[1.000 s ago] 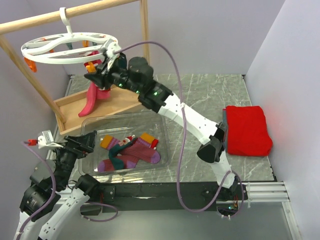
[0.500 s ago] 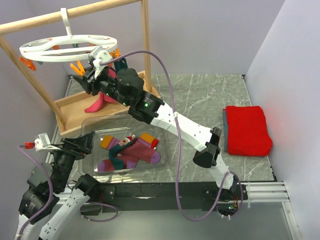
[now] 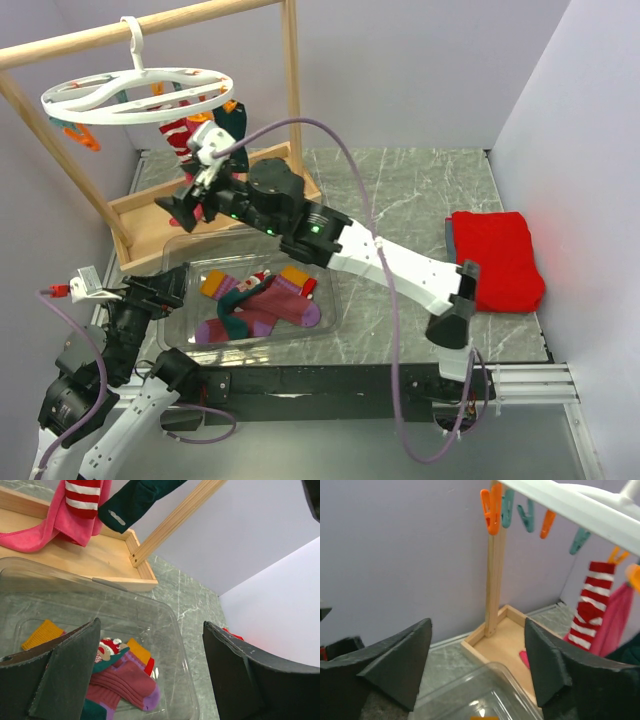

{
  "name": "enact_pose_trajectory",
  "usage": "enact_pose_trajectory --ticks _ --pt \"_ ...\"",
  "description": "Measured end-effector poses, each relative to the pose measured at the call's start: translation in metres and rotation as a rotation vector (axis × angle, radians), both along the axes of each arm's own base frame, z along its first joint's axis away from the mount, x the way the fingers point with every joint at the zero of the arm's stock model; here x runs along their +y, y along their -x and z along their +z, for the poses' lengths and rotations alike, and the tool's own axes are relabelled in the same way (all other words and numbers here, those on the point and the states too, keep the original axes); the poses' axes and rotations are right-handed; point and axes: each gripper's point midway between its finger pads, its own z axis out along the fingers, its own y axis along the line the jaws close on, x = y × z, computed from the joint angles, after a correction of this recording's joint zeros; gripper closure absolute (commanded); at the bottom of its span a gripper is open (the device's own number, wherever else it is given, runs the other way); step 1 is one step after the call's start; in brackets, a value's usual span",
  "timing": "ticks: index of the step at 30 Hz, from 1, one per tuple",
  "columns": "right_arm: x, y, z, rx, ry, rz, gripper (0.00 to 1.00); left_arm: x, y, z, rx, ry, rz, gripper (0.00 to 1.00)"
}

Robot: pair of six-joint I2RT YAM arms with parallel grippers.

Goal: Remove the socks clipped to the hanger

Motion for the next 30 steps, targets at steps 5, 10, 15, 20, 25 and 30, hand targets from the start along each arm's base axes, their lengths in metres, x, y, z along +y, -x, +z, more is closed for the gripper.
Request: enact_pose_trajectory --ticks 5,10,15,20,25,30 --pt "-0.037 0.006 -0.001 0.011 0.004 -0.043 0.09 0.000 0.000 0.000 0.000 0.000 0.000 0.13" --pt "-0.070 -0.003 -0.015 0.036 -0.006 -0.090 0.08 0.000 0.000 0.000 0.000 0.000 0.000 0.13" --pt "-0.101 -0.047 -0.052 0.091 -0.002 -0.180 0.03 0.000 0.000 0.000 0.000 0.000 0.000 0.13" --pt "-0.127 -0.100 -0.102 0.137 0.009 -0.271 0.02 0.000 0.000 0.000 0.000 0.000 0.000 0.13" --pt "-0.125 -0.153 -0.131 0.138 -0.002 -0.310 0.01 0.000 -0.001 -0.001 0.005 -0.002 0.000 0.13" --pt "-0.097 -0.209 -0.168 0.121 0.011 -0.308 0.00 -0.002 -0.004 -0.003 0.020 -0.012 0.000 0.14"
